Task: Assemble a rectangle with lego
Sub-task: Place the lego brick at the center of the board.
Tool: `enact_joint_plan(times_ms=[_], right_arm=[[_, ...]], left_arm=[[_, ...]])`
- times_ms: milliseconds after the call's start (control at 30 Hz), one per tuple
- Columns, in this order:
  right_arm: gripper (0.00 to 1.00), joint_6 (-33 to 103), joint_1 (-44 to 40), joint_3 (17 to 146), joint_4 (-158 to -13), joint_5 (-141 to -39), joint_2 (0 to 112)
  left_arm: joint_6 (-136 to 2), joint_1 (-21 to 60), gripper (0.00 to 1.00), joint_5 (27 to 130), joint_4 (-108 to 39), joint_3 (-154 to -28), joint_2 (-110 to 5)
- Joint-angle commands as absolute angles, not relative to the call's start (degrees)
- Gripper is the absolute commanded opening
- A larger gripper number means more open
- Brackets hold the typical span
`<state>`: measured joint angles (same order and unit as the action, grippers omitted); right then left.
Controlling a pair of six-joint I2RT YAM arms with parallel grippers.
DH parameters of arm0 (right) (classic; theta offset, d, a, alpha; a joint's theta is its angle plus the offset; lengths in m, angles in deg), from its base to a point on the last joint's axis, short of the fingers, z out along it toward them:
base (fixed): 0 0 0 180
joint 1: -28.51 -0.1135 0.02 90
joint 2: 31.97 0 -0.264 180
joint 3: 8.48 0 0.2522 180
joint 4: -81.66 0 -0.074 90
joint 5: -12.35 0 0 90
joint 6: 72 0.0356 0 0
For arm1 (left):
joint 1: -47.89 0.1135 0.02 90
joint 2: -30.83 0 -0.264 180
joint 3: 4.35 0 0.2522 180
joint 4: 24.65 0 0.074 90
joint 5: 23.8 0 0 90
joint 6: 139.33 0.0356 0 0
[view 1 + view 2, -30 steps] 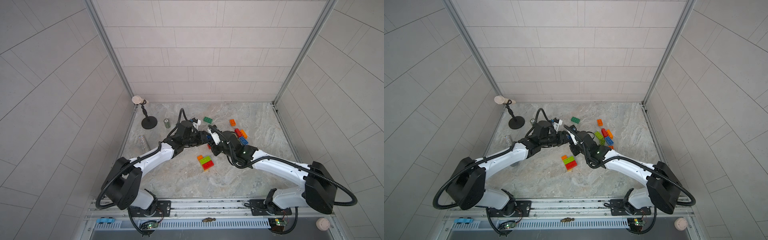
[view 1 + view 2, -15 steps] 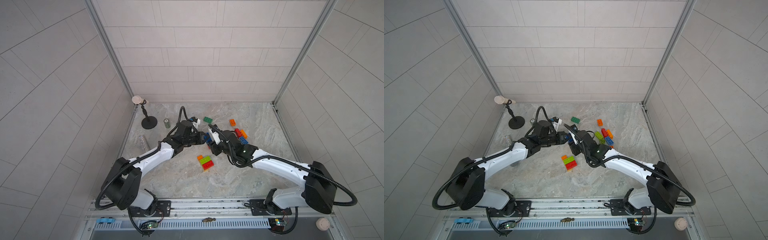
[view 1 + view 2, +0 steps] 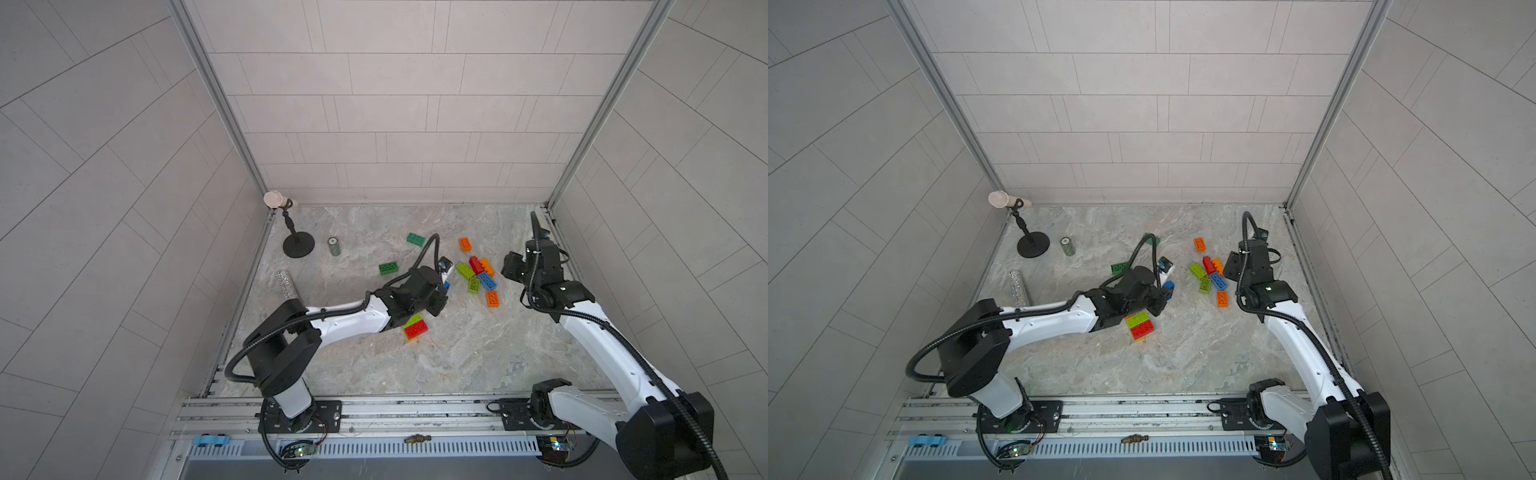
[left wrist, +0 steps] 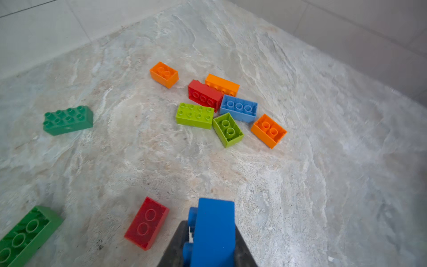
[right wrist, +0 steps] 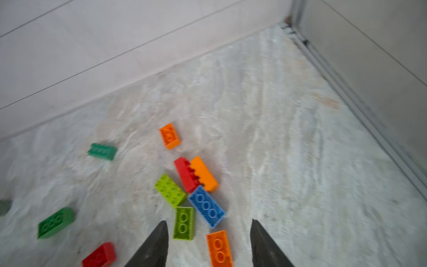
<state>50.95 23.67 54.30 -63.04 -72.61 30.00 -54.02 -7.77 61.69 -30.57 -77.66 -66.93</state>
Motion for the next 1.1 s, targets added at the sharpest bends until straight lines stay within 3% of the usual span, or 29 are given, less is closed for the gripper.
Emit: enact_joint_plan(times_ms=[0,367,700,867,1067], right_arm=[[0.56,56.80,26.85,55.90,-55.04,-74.91,30.02],[0.54,58.68,26.68,56.01,-54.87,-81.54,34.70],[0.53,57.75,26.02,56.61,-54.44,-82.57,36.53],[0.52,55.84,25.11,57.12,-52.86,-83.14,37.81],[0.51,47.18,20.32,58.59,-44.54,-83.97,42.33]], left_arm=[[-44.96,-11.74,0.23,53.58,-29.28,-80.90,-71.87],[-33.18,-21.37,0.34,40.72,-31.46,-86.54,-84.65],[-34.25,-24.30,0.65,42.46,-36.57,-88.37,-84.93],[-35.79,-24.53,0.69,44.10,-38.62,-88.56,-80.78],[-42.08,-23.24,0.70,43.95,-40.10,-83.48,-66.94]])
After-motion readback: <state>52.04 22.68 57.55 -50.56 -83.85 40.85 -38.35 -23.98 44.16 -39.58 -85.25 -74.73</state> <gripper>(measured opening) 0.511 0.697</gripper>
